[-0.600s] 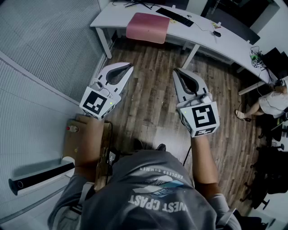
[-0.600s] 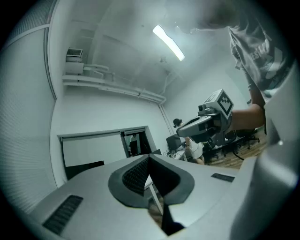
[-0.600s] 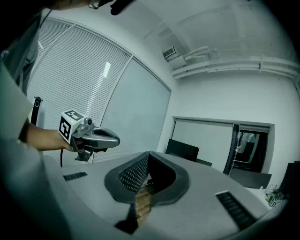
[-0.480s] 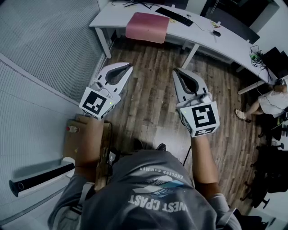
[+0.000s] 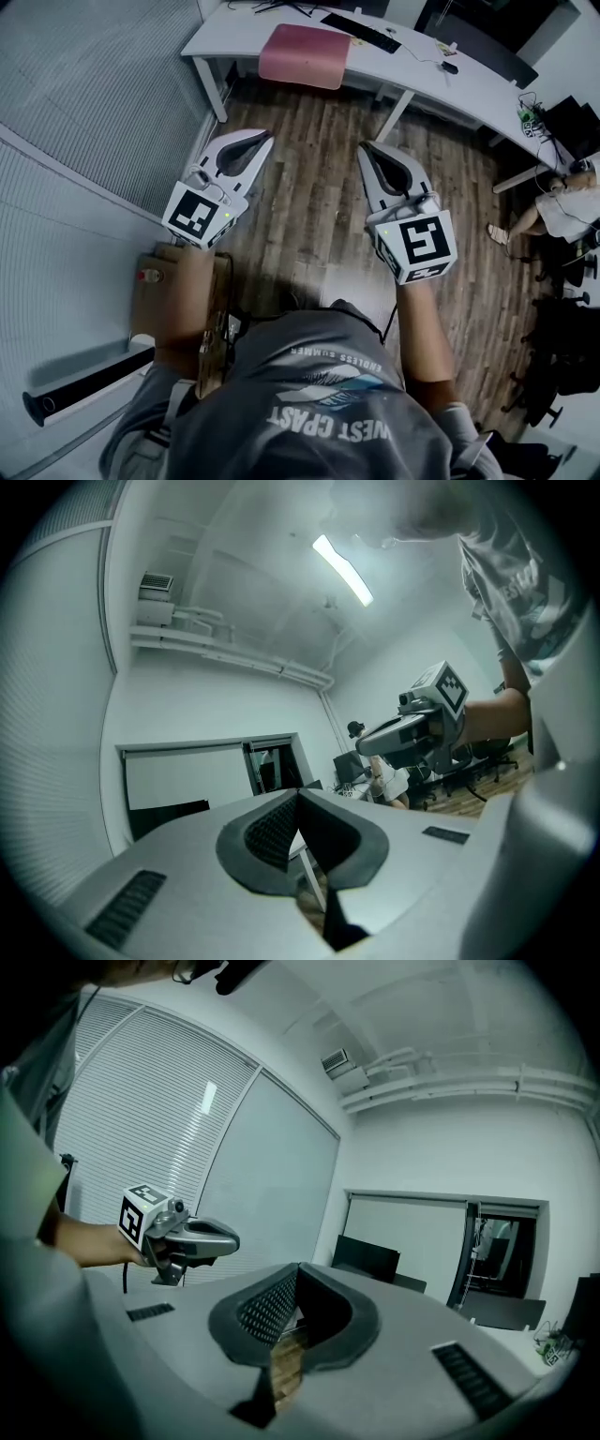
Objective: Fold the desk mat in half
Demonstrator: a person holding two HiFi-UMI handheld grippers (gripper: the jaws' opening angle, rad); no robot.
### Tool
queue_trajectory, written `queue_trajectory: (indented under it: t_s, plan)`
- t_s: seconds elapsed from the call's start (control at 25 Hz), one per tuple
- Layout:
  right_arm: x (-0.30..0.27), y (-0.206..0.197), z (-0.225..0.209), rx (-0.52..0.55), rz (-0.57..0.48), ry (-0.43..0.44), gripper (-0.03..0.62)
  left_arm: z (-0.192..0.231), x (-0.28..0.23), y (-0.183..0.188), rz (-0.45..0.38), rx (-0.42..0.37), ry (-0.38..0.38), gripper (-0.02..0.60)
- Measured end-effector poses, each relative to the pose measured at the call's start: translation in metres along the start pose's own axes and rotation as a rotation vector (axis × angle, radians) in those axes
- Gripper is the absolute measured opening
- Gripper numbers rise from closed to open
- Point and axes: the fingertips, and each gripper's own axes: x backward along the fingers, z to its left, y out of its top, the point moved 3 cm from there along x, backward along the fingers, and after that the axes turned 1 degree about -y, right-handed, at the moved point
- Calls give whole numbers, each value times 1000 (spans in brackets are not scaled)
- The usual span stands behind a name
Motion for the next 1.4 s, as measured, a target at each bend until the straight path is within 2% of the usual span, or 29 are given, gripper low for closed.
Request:
queue_trajectory:
  t_s: [0.32, 0.68, 1.0, 1.4]
  plan:
    - [-11, -4, -15, -21, 1, -18, 26, 8, -10, -9, -13, 20, -3, 17]
    - [-71, -22, -54, -41, -4, 23, 26, 49, -39, -38, 51, 27, 41, 17]
    - [-137, -41, -104, -50, -14, 82, 26, 91, -90, -59, 90, 16, 91, 18]
    - [-191, -63, -183, -61, -32, 154, 26, 115, -171, -77, 133, 4, 145, 17]
